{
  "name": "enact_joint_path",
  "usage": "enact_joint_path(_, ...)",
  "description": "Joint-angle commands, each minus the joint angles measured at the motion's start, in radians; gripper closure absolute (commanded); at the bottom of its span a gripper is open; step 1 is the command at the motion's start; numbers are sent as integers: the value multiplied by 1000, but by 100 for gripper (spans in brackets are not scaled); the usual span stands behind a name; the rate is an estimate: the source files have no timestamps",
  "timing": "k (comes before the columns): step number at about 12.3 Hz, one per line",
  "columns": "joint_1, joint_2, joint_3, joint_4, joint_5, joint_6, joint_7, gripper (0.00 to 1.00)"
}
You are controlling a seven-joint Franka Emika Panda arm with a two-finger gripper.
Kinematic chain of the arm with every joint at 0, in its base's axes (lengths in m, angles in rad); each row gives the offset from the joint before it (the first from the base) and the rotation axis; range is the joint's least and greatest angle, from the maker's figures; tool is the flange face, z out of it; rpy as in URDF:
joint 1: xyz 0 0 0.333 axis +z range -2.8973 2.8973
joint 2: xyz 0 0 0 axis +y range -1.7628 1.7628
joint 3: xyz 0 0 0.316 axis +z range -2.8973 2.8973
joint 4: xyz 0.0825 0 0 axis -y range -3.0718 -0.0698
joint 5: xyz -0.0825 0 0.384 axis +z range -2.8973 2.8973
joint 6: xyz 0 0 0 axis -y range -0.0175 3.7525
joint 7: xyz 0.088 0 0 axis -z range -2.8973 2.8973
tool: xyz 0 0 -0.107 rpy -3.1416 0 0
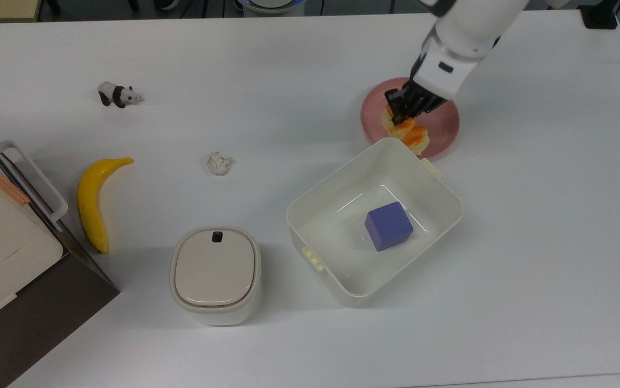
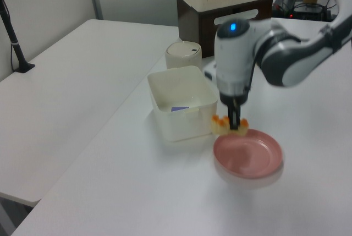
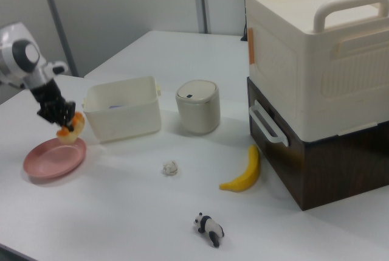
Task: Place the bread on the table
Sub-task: 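Lift the bread roll off the plate and carry it beside the basket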
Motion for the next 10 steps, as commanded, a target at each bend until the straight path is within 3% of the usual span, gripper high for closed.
enact_joint_path(1, -43, -145, 3, 50, 115, -211, -172, 100)
enact_joint_path(5, -101, -219, -6, 53, 143, -255, -232, 100)
enact_joint_path(7, -177, -217, -28, 53, 152, -244, -260, 100)
enact_joint_path(10, -305, -200, -75, 41, 267, -138, -319, 100)
